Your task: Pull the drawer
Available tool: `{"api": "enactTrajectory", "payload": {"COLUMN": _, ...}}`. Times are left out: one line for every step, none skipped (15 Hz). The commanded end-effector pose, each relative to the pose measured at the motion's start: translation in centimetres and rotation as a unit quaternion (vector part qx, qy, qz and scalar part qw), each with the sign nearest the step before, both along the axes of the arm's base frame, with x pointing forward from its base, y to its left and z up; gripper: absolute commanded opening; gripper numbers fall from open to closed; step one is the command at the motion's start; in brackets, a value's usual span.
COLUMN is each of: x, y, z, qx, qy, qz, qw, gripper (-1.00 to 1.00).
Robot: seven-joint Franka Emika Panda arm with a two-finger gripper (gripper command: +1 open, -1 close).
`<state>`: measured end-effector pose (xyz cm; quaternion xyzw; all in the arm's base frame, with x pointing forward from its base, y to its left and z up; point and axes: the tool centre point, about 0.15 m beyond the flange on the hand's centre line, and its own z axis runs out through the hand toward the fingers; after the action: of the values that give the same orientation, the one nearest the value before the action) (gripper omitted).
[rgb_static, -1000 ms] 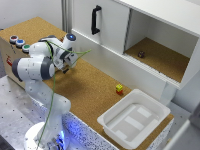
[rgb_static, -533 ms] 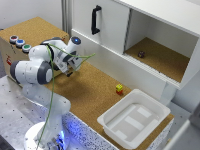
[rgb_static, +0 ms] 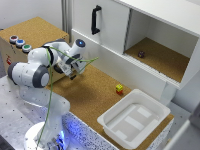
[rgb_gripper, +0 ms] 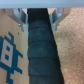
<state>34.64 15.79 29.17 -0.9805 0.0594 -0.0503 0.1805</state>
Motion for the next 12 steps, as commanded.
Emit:
{"api": "enactTrajectory", "payload": {"x": -0.9, "y": -3.7, "z": -0.4, "qx": -0.008, "qy": 0.000, "qz": -0.013, "qw": 1.000, "gripper": 1.00}}
{"api": "enactTrajectory", "payload": {"x": -0.8, "y": -3.4, "z": 0.2, "qx": -0.010, "qy": -0.010, "qz": -0.007, "qw": 1.000, "gripper": 1.00}}
{"api": "enactTrajectory", "payload": {"x": -0.9, "y": -3.0, "z": 0.6, "qx": -0.016, "qy": -0.013, "qz": 0.005, "qw": 1.000, "gripper": 1.00}}
{"api": "enactTrajectory", "payload": {"x": -0.9, "y": -2.4, "z": 1.0, "qx": -0.025, "qy": -0.013, "qz": 0.022, "qw": 0.999, "gripper": 1.00}}
{"api": "enactTrajectory", "payload": {"x": -1.1, "y": -2.1, "z": 1.3, "qx": -0.032, "qy": -0.011, "qz": 0.032, "qw": 0.999, "gripper": 1.00}}
{"api": "enactTrajectory", "payload": {"x": -1.3, "y": -1.9, "z": 1.8, "qx": -0.038, "qy": -0.012, "qz": 0.038, "qw": 0.998, "gripper": 1.00}}
{"api": "enactTrajectory", "payload": {"x": -1.4, "y": -1.9, "z": 2.4, "qx": -0.043, "qy": -0.016, "qz": 0.041, "qw": 0.998, "gripper": 1.00}}
{"api": "enactTrajectory", "payload": {"x": -1.6, "y": -2.0, "z": 2.8, "qx": -0.048, "qy": -0.021, "qz": 0.042, "qw": 0.998, "gripper": 1.00}}
{"api": "enactTrajectory", "payload": {"x": -1.7, "y": -2.0, "z": 3.6, "qx": -0.050, "qy": -0.030, "qz": 0.042, "qw": 0.997, "gripper": 1.00}}
{"api": "enactTrajectory", "payload": {"x": -1.7, "y": -1.9, "z": 4.1, "qx": -0.057, "qy": -0.034, "qz": 0.043, "qw": 0.997, "gripper": 1.00}}
{"api": "enactTrajectory", "payload": {"x": -1.7, "y": -1.7, "z": 4.8, "qx": -0.066, "qy": -0.039, "qz": 0.047, "qw": 0.996, "gripper": 1.00}}
{"api": "enactTrajectory", "payload": {"x": -1.7, "y": -1.5, "z": 5.6, "qx": -0.076, "qy": -0.045, "qz": 0.051, "qw": 0.995, "gripper": 1.00}}
